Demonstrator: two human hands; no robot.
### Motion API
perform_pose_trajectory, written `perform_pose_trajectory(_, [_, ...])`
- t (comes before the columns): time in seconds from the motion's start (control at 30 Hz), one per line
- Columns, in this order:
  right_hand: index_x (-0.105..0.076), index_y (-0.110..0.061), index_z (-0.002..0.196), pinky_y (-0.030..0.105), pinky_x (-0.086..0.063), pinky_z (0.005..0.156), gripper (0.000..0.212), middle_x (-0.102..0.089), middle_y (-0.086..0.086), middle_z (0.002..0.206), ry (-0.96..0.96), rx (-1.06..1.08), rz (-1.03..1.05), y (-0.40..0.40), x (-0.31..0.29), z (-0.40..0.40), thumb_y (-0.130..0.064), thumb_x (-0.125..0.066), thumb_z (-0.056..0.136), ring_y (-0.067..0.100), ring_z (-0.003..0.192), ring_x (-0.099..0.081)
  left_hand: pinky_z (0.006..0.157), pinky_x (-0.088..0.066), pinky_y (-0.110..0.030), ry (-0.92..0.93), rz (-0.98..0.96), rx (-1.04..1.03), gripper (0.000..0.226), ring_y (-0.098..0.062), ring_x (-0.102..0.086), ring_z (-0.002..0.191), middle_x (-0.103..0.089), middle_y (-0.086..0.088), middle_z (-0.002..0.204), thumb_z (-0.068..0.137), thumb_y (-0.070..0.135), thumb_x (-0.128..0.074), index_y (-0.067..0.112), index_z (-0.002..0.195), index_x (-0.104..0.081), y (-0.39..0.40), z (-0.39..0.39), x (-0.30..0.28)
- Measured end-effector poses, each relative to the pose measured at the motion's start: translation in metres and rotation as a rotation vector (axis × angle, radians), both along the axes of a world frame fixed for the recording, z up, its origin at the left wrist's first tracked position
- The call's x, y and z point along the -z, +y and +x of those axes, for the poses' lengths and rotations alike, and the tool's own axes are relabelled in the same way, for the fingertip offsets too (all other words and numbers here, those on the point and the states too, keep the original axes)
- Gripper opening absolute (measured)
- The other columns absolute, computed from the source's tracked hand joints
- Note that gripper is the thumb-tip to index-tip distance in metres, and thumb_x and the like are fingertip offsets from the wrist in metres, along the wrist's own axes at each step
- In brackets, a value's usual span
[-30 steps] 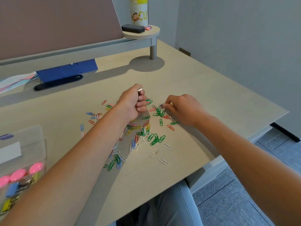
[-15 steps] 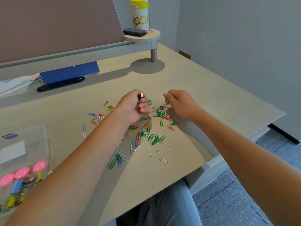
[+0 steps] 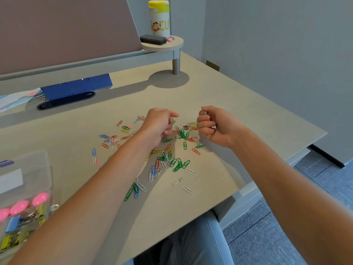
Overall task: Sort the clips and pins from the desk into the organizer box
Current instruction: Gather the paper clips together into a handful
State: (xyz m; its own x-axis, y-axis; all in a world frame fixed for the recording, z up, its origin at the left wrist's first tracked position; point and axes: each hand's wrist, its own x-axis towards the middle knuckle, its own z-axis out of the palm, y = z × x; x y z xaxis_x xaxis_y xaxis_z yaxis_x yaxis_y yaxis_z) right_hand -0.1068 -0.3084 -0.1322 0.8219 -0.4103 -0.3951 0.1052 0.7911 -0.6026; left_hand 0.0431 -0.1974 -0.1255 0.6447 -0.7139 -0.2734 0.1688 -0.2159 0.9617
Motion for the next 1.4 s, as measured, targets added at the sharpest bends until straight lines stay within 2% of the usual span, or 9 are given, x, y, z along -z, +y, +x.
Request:
perform_pose_trajectory(0.1, [-0.048,-0.014,0.078,0.018,-0.015,0.039,0.023,-0.032,-0.007,0.063,-0.057,0.034,0.059,-0.001,0.001,-0.009,-0.019,-0.042,0.100,0.006,0.040,-0.026,0.046,-0.030,-0.025,-0.483,0.133,0.082,0.034,-0.015,-0.039,0.045,-0.055,0.003,0.057,0.092,0.012,-0.042,0.012,0.082,-0.074,-0.003,-0.003,0.002])
perform_pose_trajectory(0.2, [-0.052,-0.011,0.084,0.017,-0.016,0.037,0.023,-0.033,-0.006,0.063,-0.037,0.066,0.006,-0.003,0.004,-0.012,-0.020,-0.041,0.101,0.004,0.038,-0.025,0.055,-0.039,-0.026,-0.883,0.200,0.177,0.016,-0.017,-0.056,0.059,-0.062,0.001,0.065,0.085,0.027,-0.060,0.022,0.078,-0.074,-0.005,-0.004,0.008])
perform_pose_trajectory(0.37, [-0.051,-0.014,0.080,0.017,-0.014,0.035,0.026,-0.033,-0.007,0.060,0.031,0.068,-0.045,-0.003,0.009,-0.013,-0.026,-0.045,0.103,0.004,0.038,-0.022,0.067,-0.040,-0.030,-1.080,0.347,0.229,0.014,-0.023,-0.060,0.085,-0.057,0.003,0.084,0.079,0.037,-0.076,0.031,0.091,-0.074,-0.012,-0.006,0.015])
perform_pose_trajectory(0.67, [-0.051,-0.016,0.081,0.017,-0.014,0.032,0.025,-0.026,-0.008,0.058,0.152,0.102,-0.155,0.001,0.011,-0.011,-0.026,-0.047,0.103,0.004,0.037,-0.019,0.061,-0.036,-0.029,-1.160,0.362,0.219,0.008,-0.020,-0.059,0.079,-0.059,0.009,0.076,0.081,0.034,-0.073,0.027,0.083,-0.073,-0.015,-0.012,0.007])
perform_pose_trajectory(0.9, [-0.052,-0.015,0.083,0.018,-0.012,0.035,0.024,-0.025,-0.008,0.057,0.201,0.130,-0.215,0.008,0.004,-0.009,-0.024,-0.047,0.104,0.005,0.039,-0.018,0.064,-0.039,-0.034,-1.845,0.506,0.531,0.015,-0.032,-0.062,0.087,-0.065,-0.007,0.096,0.086,0.025,-0.060,0.016,0.098,-0.065,-0.006,0.001,-0.018])
perform_pose_trajectory(1.0, [-0.055,-0.013,0.085,0.018,-0.010,0.037,0.023,-0.025,-0.008,0.056,0.206,0.130,-0.237,0.015,0.001,-0.004,-0.024,-0.047,0.104,0.005,0.039,-0.017,0.062,-0.039,-0.035,-1.942,0.531,0.571,0.014,-0.032,-0.063,0.089,-0.065,-0.008,0.096,0.088,0.020,-0.057,0.014,0.099,-0.064,0.000,0.004,-0.020])
perform_pose_trajectory(1.1, [-0.056,-0.012,0.087,0.018,-0.011,0.034,0.022,-0.025,-0.008,0.055,0.192,0.127,-0.242,0.024,-0.001,0.000,-0.024,-0.047,0.103,0.005,0.039,-0.017,0.064,-0.041,-0.035,-1.719,0.482,0.502,0.018,-0.031,-0.061,0.087,-0.063,-0.007,0.095,0.089,0.032,-0.057,0.018,0.100,-0.061,0.012,0.008,-0.016])
perform_pose_trajectory(1.27, [-0.053,-0.015,0.079,0.017,-0.013,0.030,0.026,-0.027,-0.008,0.055,0.144,0.115,-0.146,0.046,-0.003,0.010,-0.023,-0.045,0.102,0.005,0.038,-0.018,0.058,-0.038,-0.029,-0.842,0.258,0.295,0.015,-0.015,-0.054,0.067,-0.057,0.003,0.075,0.092,0.031,-0.059,0.016,0.092,-0.061,0.053,0.009,-0.010])
perform_pose_trajectory(1.4, [-0.050,-0.016,0.076,0.017,-0.013,0.031,0.027,-0.025,-0.009,0.055,0.111,0.086,-0.113,0.074,-0.006,0.023,-0.021,-0.044,0.102,0.005,0.038,-0.017,0.048,-0.019,-0.025,0.123,-0.071,0.141,0.013,-0.013,-0.025,0.054,-0.026,0.002,0.068,0.092,0.018,-0.049,0.018,0.079,-0.045,0.102,0.008,-0.015])
